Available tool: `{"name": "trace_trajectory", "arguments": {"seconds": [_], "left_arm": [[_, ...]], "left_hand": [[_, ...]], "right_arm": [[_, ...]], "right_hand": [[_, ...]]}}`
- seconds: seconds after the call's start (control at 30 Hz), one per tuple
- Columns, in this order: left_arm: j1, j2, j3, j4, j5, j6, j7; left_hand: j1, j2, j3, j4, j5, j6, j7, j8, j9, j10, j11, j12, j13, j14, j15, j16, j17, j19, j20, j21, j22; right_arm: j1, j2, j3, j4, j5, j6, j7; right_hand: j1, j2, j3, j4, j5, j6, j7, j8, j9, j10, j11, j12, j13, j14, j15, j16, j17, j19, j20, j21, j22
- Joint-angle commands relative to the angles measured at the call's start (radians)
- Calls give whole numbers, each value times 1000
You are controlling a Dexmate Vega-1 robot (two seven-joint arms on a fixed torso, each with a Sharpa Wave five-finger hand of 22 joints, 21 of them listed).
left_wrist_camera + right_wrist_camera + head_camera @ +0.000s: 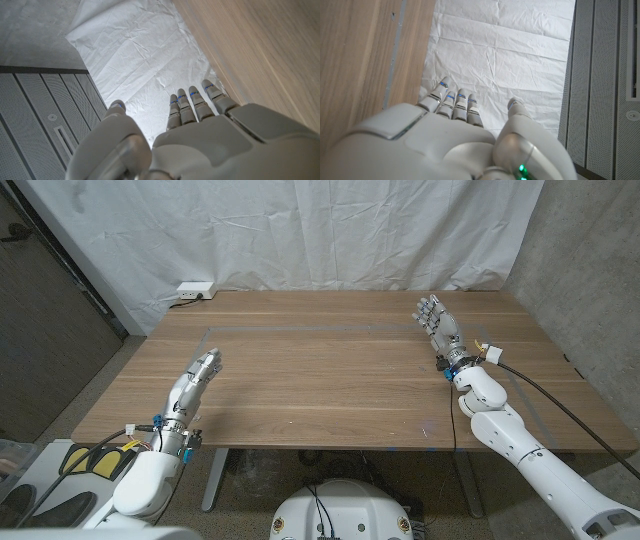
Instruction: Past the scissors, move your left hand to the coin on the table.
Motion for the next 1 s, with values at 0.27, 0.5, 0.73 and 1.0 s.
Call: {"name": "trace_trajectory", "arguments": {"seconds": [0.27, 0.5, 0.73, 1.0], "left_arm": [[67, -43, -72, -82, 120, 100, 83], [59, -55, -79, -88, 157, 126, 99], [48, -67, -77, -83, 204, 138, 125], [46, -81, -78, -89, 265, 148, 163]], "left_hand": [[16, 1, 0, -5, 6, 15, -4, 2, 4, 16, -1, -1, 1, 17, -9, 3, 5, 16, -39, 5, 4], [19, 0, -1, -7, 9, 23, -3, 3, 4, 23, -1, -1, 1, 23, -11, 3, 5, 21, -39, 4, 4], [22, -7, -5, -11, 13, 31, -7, 3, 4, 31, -4, -1, 1, 31, -12, 3, 4, 29, -38, 5, 4], [22, -20, -13, -14, 18, 47, -7, 6, 4, 43, -6, 0, 2, 45, -19, 5, 5, 39, -39, 5, 3]], "right_arm": [[15, 10, -13, 4, -9, -10, -10], [19, 13, -14, 21, -11, -8, -7], [16, 14, -8, 31, -3, 0, -1], [3, 7, 1, 23, 0, 6, -4]], "right_hand": [[8, 4, 1, -8, 2, 10, -2, -2, 2, 5, 0, -5, 1, 9, 1, -2, 3, 11, -9, -5, 3], [7, 5, 1, -8, 2, 11, -2, -2, 2, 5, -1, -5, 2, 9, 2, -2, 3, 12, -9, -7, 3], [7, 5, 1, -8, 2, 11, -2, -3, 2, 6, -1, -5, 2, 10, 2, -2, 3, 13, -9, -9, 3], [7, 6, 1, -8, 2, 12, -2, -2, 2, 9, 1, -5, 2, 11, 1, -2, 3, 15, -9, -11, 3]]}}
